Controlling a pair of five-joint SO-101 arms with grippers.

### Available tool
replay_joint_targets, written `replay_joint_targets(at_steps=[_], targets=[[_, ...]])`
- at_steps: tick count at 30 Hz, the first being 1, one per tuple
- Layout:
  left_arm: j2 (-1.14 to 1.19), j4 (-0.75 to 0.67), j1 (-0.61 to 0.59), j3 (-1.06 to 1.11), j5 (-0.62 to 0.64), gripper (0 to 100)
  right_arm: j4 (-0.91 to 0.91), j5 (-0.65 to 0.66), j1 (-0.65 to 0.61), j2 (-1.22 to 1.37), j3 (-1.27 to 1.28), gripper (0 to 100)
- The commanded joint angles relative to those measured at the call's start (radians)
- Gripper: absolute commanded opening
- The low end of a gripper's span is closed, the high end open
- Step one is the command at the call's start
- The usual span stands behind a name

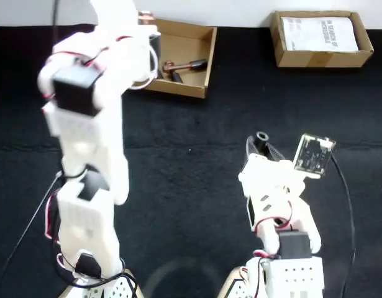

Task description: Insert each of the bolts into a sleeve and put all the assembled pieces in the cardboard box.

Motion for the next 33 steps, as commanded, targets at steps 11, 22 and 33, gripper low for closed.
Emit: replay_joint_targets(at_steps=[11, 22, 33], targets=[[-0.760, -0.006, 0.015, 0.760, -0.038, 1, 0.157, 0.192, -0.111, -0.384, -0.051, 0.8], [-1.043, -0.141, 0.019, 1.307, -0.038, 1, 0.183, 0.187, -0.117, -0.383, -0.016, 0.8], [-1.262, -0.842, 0.119, 1.951, -0.032, 1, 0.311, 0.187, -0.137, -0.383, 0.054, 0.8]])
